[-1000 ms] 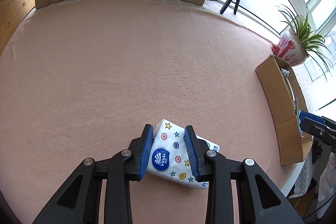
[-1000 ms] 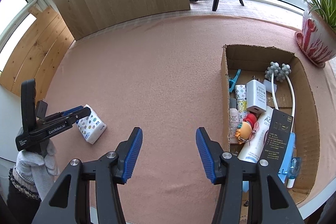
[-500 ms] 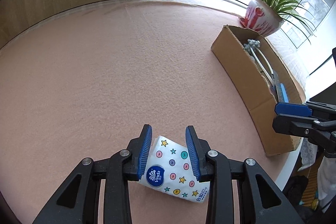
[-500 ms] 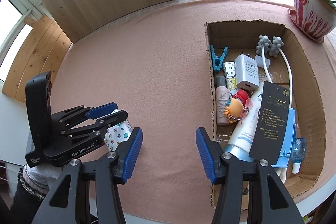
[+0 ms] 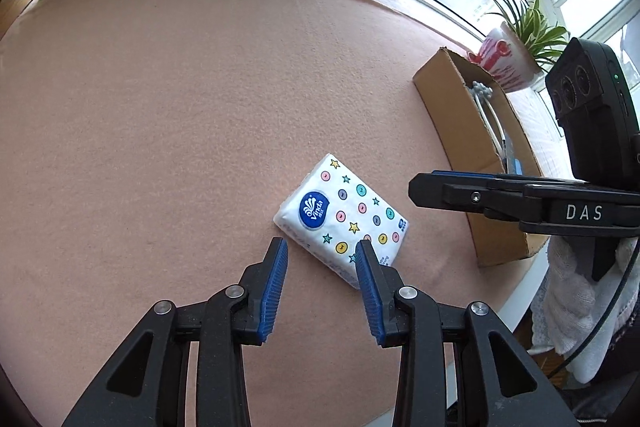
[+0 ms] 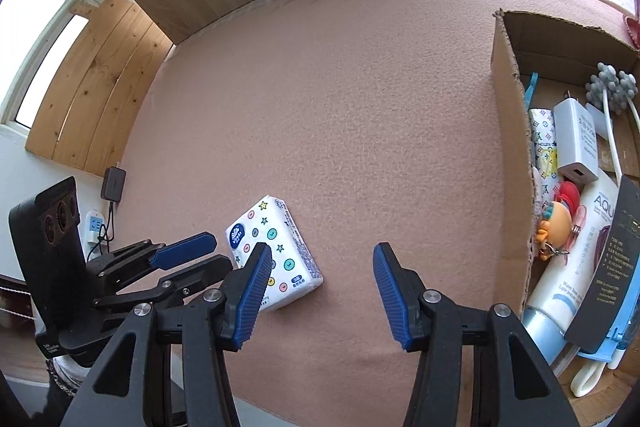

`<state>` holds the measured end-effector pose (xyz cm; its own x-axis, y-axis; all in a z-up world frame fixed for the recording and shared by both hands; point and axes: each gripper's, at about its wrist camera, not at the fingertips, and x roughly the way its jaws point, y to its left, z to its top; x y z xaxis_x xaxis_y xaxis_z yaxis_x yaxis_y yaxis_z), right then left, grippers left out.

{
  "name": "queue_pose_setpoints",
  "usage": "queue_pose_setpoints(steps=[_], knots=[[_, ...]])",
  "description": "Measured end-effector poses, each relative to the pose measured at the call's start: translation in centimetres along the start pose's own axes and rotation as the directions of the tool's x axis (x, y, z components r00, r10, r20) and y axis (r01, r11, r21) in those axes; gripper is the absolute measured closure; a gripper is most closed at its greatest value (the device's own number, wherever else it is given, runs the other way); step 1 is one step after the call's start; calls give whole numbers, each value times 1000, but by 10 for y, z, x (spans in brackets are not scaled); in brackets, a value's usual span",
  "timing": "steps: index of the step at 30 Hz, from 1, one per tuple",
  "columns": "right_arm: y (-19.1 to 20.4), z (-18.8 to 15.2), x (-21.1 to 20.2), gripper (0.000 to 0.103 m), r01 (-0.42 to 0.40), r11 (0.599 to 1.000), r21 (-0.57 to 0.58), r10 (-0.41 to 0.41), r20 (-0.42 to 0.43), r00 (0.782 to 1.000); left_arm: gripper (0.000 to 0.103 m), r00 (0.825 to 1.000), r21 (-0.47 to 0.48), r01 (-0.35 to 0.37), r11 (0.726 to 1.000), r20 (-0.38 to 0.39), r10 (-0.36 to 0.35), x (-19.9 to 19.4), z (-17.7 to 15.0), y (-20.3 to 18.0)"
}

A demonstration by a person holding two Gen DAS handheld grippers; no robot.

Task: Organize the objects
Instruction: 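Hand the tissue pack from the left gripper to the right gripper, then carry the tissue pack into the box with the right gripper and release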

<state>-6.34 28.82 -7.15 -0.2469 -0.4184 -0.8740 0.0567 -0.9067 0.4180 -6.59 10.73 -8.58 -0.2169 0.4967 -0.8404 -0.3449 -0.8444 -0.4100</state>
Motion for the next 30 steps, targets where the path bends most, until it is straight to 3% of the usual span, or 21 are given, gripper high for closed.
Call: queue_pose_setpoints(steps=[4,12,16,30], knots=[[3,6,21,68,-50,999,2,50,-75,996,65,1000,-7,12,1000,3,-12,3,-5,-7],[12,2,39,71,-72,997,-26,69,-122,990,65,1000,-36,-6,999,10,6,9,-11,-11],[14,-2,45,78,-87,995,-40,81,-138,987,66,1000,-55,10,998,24,-9,11,-15,-12],[1,-19,26,81,-103,994,-35,101,-68,993,67,997,-53,30,998,78,-26,-3,-16,-44]])
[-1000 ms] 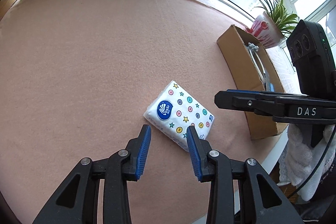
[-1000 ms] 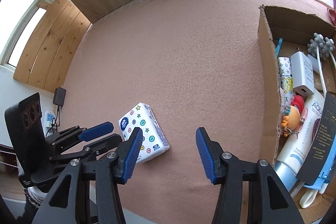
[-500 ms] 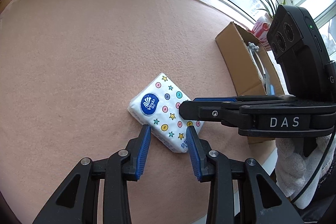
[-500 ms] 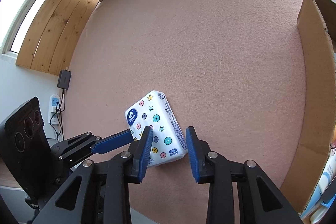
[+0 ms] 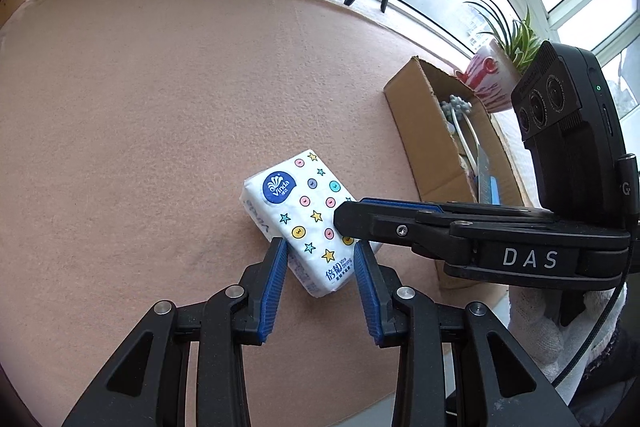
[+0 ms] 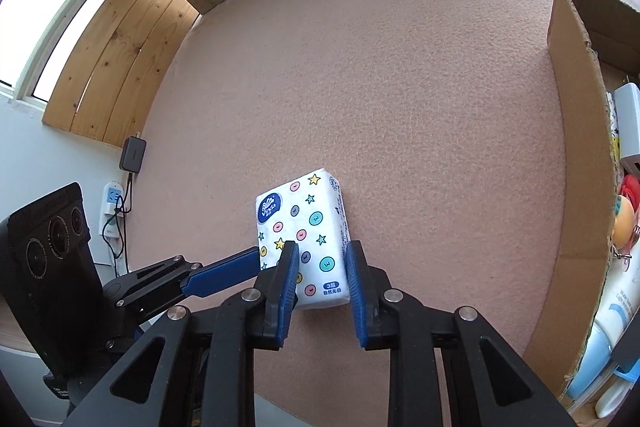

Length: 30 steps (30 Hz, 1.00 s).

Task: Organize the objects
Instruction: 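Carry the tissue pack into the box with the right gripper and release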

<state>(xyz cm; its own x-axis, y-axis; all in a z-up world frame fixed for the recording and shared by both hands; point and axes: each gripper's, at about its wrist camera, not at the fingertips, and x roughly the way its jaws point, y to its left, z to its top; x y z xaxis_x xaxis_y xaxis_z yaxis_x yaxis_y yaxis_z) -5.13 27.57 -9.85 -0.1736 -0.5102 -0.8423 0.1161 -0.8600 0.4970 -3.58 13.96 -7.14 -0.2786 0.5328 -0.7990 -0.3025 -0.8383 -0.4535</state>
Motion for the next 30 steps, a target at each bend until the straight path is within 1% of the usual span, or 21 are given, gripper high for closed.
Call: queue_pose_setpoints(steps=[5,11,17,21,30], knots=[[-8,-4,-31,81,-1,1000,-3,1,59,998,67,1000,55,9,998,28,-11,-5,4,-32],[-27,-13,-74,81,26,1000,10,-27,130,991,67,998,126,46,991,38,-51,0,9,-82],[-60,-28,-115,81,35,996,79,-50,196,979,66,995,216,92,972,5,-96,12,10,-135],[-81,-41,-136,81,44,991,130,-73,226,971,66,992,266,124,956,-23,-122,22,9,-161],[-116,-66,-162,81,69,972,223,-128,265,956,66,985,337,170,926,-83,-150,44,4,-201]])
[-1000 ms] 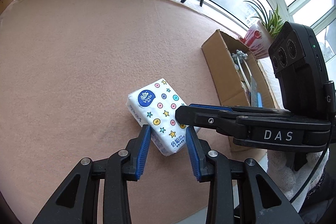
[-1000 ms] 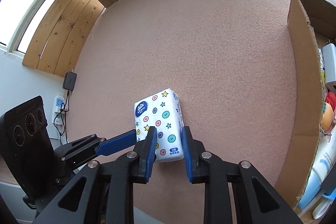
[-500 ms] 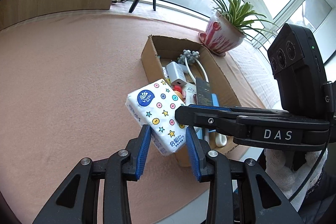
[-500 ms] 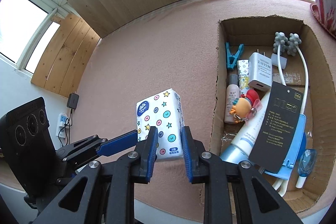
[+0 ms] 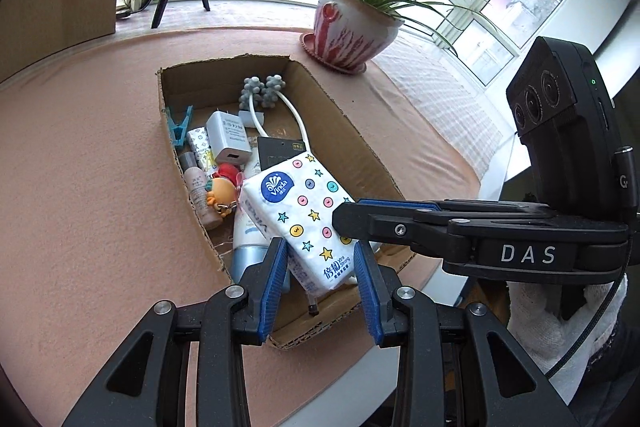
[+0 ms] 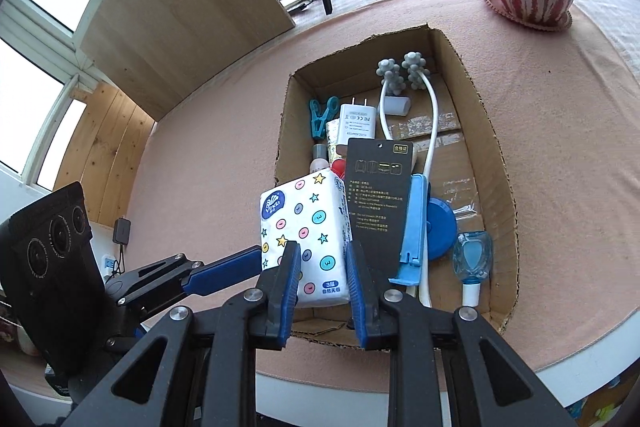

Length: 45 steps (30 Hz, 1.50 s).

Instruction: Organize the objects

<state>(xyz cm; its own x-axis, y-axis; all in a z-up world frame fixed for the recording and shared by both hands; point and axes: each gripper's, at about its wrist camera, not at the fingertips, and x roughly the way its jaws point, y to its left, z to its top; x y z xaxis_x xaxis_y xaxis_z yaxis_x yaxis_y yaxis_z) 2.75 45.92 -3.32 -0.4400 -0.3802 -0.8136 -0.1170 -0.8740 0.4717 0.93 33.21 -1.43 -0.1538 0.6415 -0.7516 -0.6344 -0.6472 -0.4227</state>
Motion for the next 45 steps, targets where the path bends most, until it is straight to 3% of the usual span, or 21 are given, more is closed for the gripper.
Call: queue_pose_setpoints(steps=[3,6,7,10,14,20,28,37,42,45], knots=[[-10,-3,-5,81,7,1000,20,-7,10,1000,66,1000,12,-4,1000,-13,4,5,1,-4],[-15,-3,-7,81,5,1000,23,-5,14,1000,57,997,19,-64,998,-33,65,12,3,-2],[-16,-3,-7,81,4,1000,19,-4,15,1000,52,996,10,-81,997,-38,82,13,2,2],[-18,-5,-6,74,52,998,28,-53,27,998,51,995,-17,-96,995,-38,95,8,2,12],[-12,-6,-6,73,56,998,24,-57,39,998,46,991,-54,-134,990,-21,133,-7,0,28],[14,-5,-3,68,75,997,-26,-73,61,995,42,982,-116,-186,976,12,189,-38,-7,57],[63,-6,17,64,87,992,-89,-82,62,995,29,970,-193,-227,955,40,239,-80,-21,100],[123,-16,47,54,122,978,-169,-111,70,991,21,941,-253,-316,914,38,335,-127,-42,149],[153,-19,59,39,150,966,-208,-133,91,987,14,911,-275,-384,881,42,410,-152,-54,170],[170,-22,66,36,174,957,-233,-153,106,982,8,893,-295,-420,858,38,449,-163,-59,182]])
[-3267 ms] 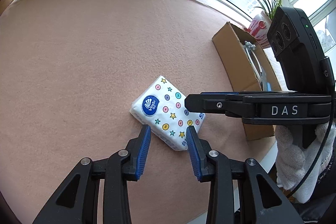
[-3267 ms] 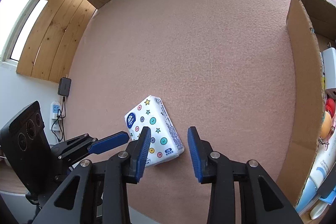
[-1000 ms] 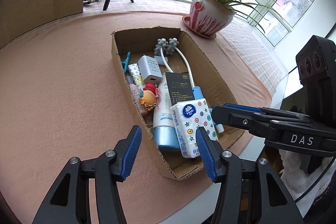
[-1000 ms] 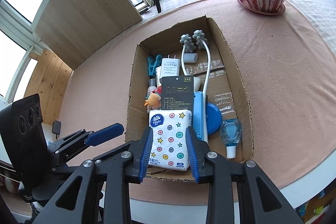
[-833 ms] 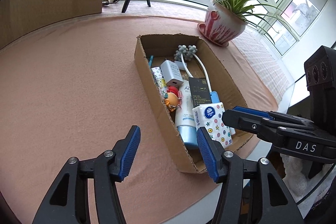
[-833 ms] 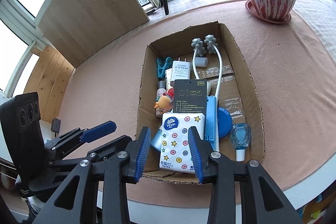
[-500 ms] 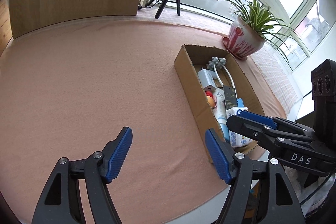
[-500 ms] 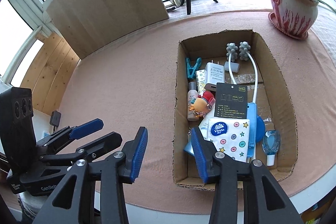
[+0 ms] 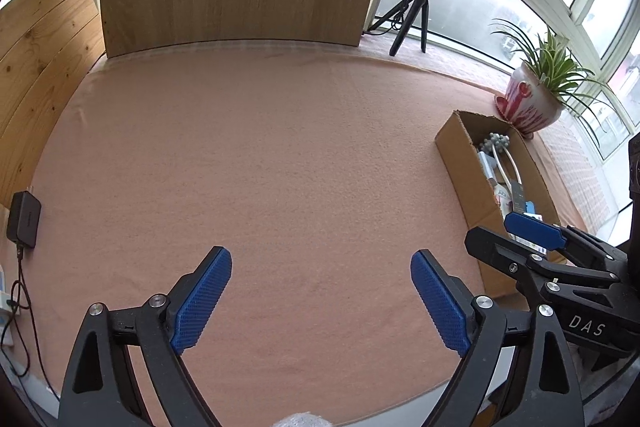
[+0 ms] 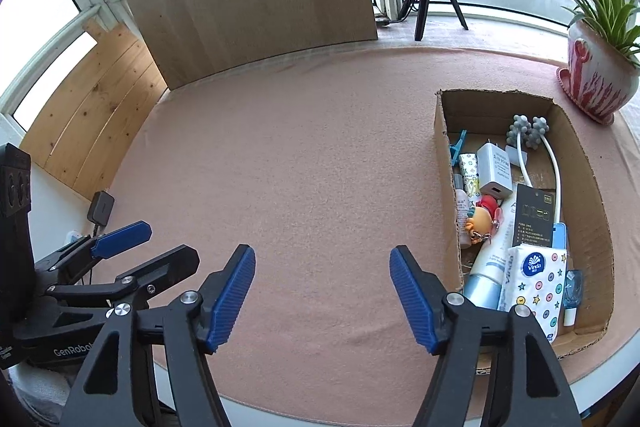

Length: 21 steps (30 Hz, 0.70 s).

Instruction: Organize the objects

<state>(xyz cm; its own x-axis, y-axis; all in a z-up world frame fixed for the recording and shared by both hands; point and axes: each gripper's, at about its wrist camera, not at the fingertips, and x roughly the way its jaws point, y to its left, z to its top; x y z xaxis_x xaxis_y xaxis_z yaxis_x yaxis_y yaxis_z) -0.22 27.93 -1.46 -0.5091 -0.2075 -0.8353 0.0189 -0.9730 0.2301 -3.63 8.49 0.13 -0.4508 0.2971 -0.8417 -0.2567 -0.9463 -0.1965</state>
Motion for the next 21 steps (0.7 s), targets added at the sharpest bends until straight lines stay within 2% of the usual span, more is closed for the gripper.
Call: queue_pose_setpoints(steps=[10,21], knots=[[41,-4,17,34,64,998,-25,-63,25,998,8,998,-50,-67,997,-25,66,-1,-9,59],[64,-6,36,34,102,994,-37,-101,25,995,8,995,-66,-93,993,-40,90,10,-8,91]])
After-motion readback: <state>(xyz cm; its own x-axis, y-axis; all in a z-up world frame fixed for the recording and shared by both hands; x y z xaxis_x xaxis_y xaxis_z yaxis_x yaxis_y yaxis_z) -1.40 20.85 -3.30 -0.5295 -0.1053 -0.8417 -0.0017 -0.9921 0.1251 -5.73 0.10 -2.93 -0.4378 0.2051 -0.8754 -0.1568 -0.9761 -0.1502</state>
